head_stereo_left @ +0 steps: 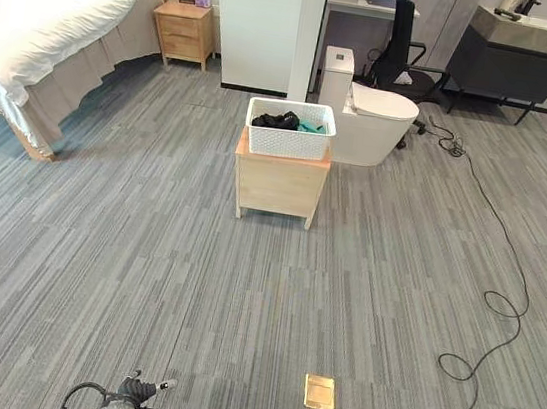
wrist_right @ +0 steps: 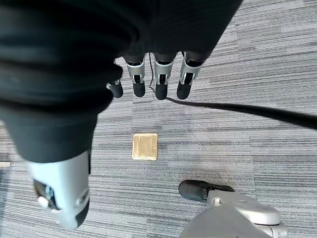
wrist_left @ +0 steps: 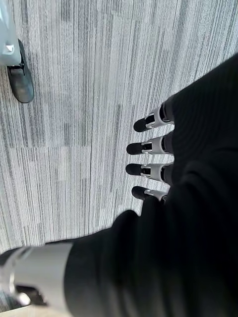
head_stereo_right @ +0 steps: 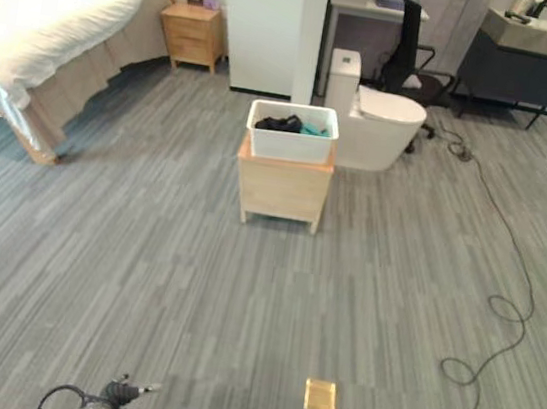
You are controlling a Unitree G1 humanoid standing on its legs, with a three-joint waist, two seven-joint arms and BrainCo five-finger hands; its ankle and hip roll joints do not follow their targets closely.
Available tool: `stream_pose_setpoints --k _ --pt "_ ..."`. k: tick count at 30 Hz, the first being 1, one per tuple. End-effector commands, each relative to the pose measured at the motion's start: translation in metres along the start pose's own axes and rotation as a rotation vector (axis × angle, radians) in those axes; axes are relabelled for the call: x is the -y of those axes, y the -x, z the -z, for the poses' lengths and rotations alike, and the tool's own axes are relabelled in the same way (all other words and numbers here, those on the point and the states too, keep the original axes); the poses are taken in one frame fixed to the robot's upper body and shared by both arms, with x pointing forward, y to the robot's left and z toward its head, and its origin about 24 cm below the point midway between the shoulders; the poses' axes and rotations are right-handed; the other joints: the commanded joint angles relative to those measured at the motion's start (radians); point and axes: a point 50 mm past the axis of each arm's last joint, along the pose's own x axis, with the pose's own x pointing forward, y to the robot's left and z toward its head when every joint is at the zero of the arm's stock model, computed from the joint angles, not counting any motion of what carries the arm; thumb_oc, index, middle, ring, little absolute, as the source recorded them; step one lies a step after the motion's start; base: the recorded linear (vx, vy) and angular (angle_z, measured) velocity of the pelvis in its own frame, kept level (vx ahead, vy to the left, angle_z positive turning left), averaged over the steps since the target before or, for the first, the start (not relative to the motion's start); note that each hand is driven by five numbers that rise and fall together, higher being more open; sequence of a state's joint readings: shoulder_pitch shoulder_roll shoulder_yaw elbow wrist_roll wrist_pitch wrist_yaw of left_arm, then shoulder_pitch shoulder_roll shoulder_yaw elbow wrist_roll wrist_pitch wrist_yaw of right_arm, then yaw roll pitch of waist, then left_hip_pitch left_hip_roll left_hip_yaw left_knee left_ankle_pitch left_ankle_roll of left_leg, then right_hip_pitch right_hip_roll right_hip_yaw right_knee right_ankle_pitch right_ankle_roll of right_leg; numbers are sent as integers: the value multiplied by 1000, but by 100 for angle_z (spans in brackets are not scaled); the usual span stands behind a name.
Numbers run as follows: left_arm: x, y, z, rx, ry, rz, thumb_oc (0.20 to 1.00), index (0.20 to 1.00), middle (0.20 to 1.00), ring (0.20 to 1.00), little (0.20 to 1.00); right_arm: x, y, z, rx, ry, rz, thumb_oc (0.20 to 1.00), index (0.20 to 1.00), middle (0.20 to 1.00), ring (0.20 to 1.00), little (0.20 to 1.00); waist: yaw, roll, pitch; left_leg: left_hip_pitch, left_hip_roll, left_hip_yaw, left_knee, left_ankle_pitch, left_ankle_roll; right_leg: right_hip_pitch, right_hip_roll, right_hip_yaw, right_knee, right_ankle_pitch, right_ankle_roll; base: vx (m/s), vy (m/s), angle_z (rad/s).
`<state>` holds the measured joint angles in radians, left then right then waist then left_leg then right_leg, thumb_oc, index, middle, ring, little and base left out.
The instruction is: Grab the laundry basket,head to the washer,open it,put in the laundry and shut it.
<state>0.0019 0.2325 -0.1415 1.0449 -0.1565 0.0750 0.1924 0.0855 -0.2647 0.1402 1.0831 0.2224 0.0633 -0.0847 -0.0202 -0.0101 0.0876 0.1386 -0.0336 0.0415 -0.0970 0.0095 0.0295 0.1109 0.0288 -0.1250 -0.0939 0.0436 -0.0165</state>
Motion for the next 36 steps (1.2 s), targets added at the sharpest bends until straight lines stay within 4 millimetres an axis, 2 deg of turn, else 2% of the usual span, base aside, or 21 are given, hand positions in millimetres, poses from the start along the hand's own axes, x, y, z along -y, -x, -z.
stream_pose_setpoints --k 1,10,18,25,29,34,36 --pt "3 -4 -17 34 -36 -7 1000 1000 1000 1000 1000 7 -3 -13 27 3 25 1000 1000 1000 1000 1000 -24 16 20 22 45 30 10 -66 -64 46 -79 -11 20 -120 132 0 0 0" --pt "9 -3 -18 37 -3 38 1000 1000 1000 1000 1000 2 -3 -11 20 -69 5 1000 1000 1000 1000 1000 -28 19 21 28 42 36 10 -72 -60 53 -80 -9 21 -123 134 0 0 0" --pt "7 -4 -15 18 18 68 1000 1000 1000 1000 1000 4 -3 -3 -26 -113 -14 1000 1000 1000 1000 1000 -28 18 28 20 35 43 16 -79 -51 40 -90 -2 32 -121 141 2 17 -1" --pt "3 -5 -25 48 18 75 1000 1000 1000 1000 1000 3 -4 -13 -7 -112 -18 1000 1000 1000 1000 1000 -25 16 43 -31 19 53 48 -91 -27 -34 -106 25 108 -123 154 -4 82 -9" --pt "1 -6 -33 77 14 66 1000 1000 1000 1000 1000 1 -5 -25 34 -93 -26 1000 1000 1000 1000 1000 -28 16 56 -60 6 63 120 -131 -11 -76 -111 37 186 -140 157 7 67 -7" --pt "-1 -6 -41 100 19 58 1000 1000 1000 1000 1000 0 -5 -35 71 -61 -32 1000 1000 1000 1000 1000 -34 13 77 -108 -4 68 247 -181 -14 -127 -111 35 291 -179 142 -27 20 -5" --pt "-3 -6 -50 128 23 52 1000 1000 1000 1000 1000 1 -5 -45 103 -43 -30 1000 1000 1000 1000 1000 -43 2 106 -162 5 70 373 -227 -22 -172 -111 35 377 -210 128 -61 -42 2"
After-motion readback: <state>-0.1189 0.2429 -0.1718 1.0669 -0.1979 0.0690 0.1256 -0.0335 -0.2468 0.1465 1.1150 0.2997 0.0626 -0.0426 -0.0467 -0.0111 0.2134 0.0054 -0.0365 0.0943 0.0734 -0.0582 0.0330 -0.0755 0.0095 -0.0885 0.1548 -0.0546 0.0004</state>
